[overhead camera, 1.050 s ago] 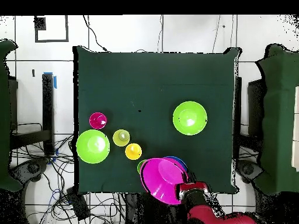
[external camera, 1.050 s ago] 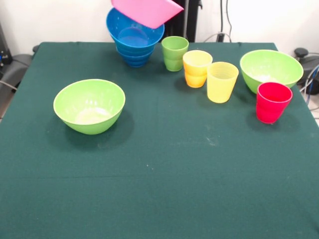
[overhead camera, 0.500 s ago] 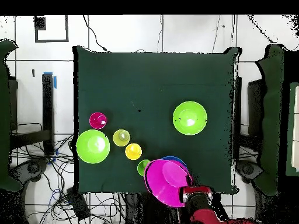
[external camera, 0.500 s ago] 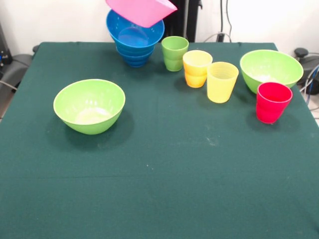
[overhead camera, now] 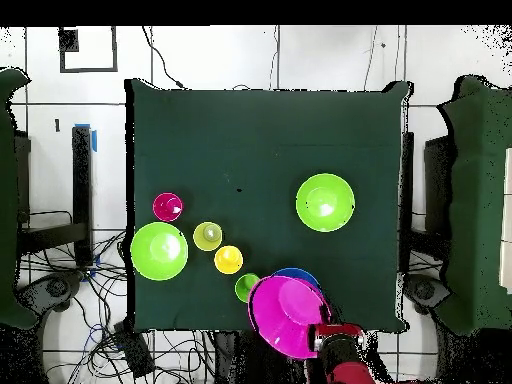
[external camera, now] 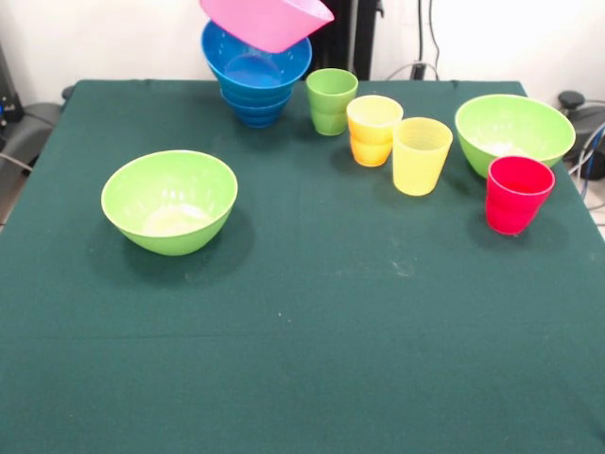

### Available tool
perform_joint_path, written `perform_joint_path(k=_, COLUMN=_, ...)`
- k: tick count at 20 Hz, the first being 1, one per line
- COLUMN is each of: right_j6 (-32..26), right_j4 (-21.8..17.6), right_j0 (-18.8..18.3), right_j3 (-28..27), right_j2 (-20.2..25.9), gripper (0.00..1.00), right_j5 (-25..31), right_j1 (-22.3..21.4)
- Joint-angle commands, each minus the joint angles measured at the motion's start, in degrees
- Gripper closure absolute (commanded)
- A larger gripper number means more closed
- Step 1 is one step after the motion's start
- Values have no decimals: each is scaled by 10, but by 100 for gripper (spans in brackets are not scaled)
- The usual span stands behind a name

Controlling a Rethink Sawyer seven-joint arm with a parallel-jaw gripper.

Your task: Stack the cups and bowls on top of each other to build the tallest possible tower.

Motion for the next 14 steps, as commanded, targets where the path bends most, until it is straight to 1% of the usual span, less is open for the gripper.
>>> perform_joint_path(k=1, right_j6=42, right_j4=-26, right_j0=7, right_j3=62, right_j2=5, gripper=100, right_j5=-30, right_j1=9)
perform_joint_path(k=3, right_j6=42, right_j4=-16, right_j0=-5, right_j3=74, right_j2=17, gripper=100, right_j5=-34, right_j1=-1)
perform_joint_path(k=4, right_j6=43, right_j4=-18, right_j0=-8, right_j3=76, right_j2=16, gripper=100, right_j5=-36, right_j1=-2)
perform_joint_path(k=9, right_j6=46, right_j4=-44, right_j0=-19, right_j3=76, right_j2=-6, gripper=100, right_j5=-52, right_j1=12)
perform_joint_path(k=14, right_j6=43, right_j4=-49, right_j0=-40, right_j3=78, right_j2=3, gripper=100, right_j5=-53, right_j1=26)
